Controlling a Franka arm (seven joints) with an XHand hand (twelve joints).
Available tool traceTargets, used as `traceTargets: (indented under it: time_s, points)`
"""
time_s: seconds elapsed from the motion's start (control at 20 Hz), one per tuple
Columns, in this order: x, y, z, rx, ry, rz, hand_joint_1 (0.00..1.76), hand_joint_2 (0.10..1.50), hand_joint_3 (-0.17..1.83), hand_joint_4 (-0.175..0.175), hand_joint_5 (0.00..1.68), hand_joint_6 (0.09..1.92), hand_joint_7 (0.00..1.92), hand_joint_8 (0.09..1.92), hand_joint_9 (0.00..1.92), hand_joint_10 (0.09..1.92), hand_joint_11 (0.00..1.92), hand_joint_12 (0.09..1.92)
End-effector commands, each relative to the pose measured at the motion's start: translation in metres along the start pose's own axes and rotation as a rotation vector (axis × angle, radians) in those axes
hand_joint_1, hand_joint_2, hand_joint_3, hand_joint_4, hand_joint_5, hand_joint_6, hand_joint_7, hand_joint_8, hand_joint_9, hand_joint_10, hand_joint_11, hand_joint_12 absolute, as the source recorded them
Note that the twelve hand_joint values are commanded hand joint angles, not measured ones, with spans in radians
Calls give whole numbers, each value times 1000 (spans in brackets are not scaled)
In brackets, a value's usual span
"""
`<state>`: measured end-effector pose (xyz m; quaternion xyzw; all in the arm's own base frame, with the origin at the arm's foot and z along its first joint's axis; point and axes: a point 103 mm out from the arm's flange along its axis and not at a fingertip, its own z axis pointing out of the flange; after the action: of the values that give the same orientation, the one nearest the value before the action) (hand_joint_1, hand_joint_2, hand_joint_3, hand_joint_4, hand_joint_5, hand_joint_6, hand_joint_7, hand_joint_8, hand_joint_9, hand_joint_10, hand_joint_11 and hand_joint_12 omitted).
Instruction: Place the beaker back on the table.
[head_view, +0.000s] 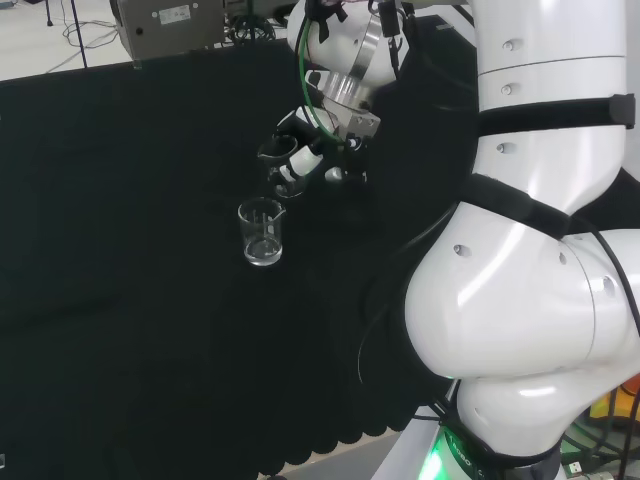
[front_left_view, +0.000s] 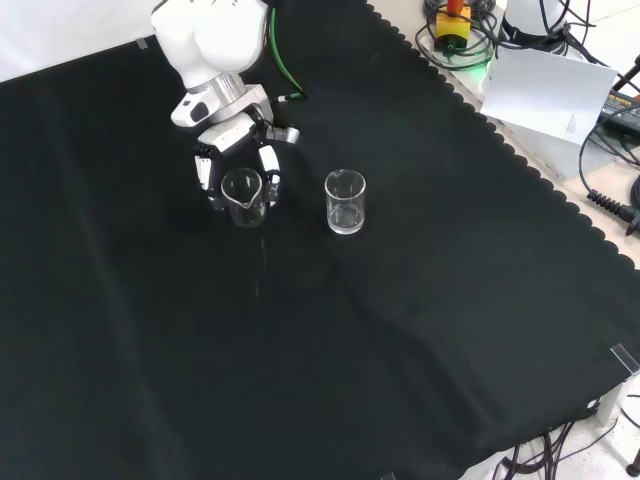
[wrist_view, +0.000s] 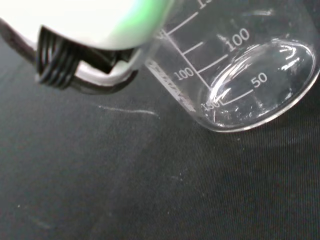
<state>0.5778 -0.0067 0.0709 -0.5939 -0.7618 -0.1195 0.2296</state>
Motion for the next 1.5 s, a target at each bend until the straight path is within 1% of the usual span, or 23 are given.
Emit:
traceTargets:
  time_s: [0.05,0.15,0.25,0.4,0.55,0.8,0.95,1.25,1.5]
  points:
    - [-6,-4,3,57,8,-7,1135,577,748,-75,551,916,577,780,762,532,594,1219]
    - [-10,-6,4,75,12,4,1109,532,799,-74,386,769,446,783,609,613,422,1313]
    - [-13,-10,4,83,10,13,1093,516,816,-75,337,658,395,786,544,661,351,1345]
    - [-15,-14,0,89,-6,21,1051,522,780,-82,311,552,342,782,489,688,289,1368]
    - [-13,-18,-7,84,-20,11,1007,531,744,-87,301,434,288,775,428,709,234,1385]
    - [2,-30,-28,52,-24,-13,946,519,719,-85,288,279,193,761,332,735,159,1417]
    - [13,-39,-45,38,-45,-14,915,525,675,-83,284,204,135,759,272,761,112,1444]
    - [30,-70,-83,8,-89,18,882,537,620,-82,286,123,87,760,214,790,38,1484]
    - [43,-112,-117,-28,-89,91,878,541,614,-82,288,110,81,762,209,794,31,1487]
